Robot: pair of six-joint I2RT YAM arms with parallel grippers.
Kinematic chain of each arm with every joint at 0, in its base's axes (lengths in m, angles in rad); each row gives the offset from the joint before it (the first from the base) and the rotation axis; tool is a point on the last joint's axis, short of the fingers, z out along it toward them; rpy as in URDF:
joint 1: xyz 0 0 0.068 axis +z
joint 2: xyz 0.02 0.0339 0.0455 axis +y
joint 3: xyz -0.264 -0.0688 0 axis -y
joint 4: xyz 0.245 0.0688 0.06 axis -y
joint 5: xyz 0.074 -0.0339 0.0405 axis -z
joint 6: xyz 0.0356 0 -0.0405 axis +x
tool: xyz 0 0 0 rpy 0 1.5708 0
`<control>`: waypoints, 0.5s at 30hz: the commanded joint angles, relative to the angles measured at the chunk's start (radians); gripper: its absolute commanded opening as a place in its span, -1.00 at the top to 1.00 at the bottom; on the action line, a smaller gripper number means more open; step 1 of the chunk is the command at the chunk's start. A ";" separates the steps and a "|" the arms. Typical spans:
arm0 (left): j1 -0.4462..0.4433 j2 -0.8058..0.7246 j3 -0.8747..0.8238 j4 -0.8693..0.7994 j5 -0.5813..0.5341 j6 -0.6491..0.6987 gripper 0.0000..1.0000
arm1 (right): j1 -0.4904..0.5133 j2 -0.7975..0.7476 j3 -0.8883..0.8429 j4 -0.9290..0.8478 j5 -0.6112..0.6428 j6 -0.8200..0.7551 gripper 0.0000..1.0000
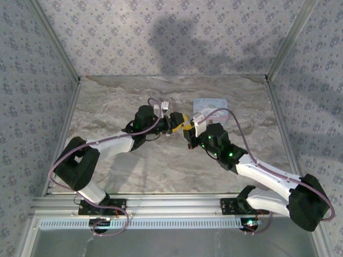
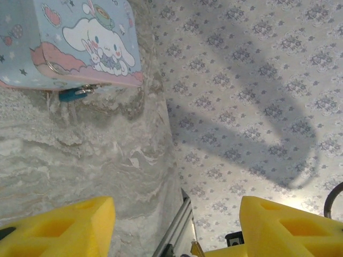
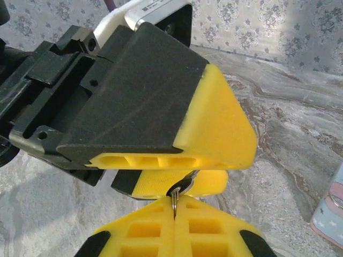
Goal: Unlock the padlock with the key
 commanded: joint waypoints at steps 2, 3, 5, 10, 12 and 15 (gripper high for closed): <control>0.000 0.013 0.030 0.110 0.048 -0.048 -0.13 | 0.006 -0.007 -0.011 0.029 -0.015 -0.010 1.00; 0.000 0.013 0.028 0.118 0.048 -0.048 -0.09 | 0.004 -0.006 -0.013 0.026 -0.014 -0.008 1.00; 0.001 0.010 0.026 0.126 0.049 -0.046 -0.01 | 0.005 -0.006 -0.014 0.022 -0.011 -0.006 1.00; 0.003 -0.002 0.022 0.130 0.048 -0.037 0.22 | 0.003 -0.006 -0.017 0.015 -0.005 -0.001 1.00; 0.004 -0.007 0.019 0.123 0.044 -0.030 0.30 | 0.000 -0.009 -0.020 0.013 -0.003 -0.001 1.00; 0.005 -0.015 0.013 0.117 0.037 -0.024 0.44 | 0.000 -0.016 -0.025 0.013 0.001 0.004 1.00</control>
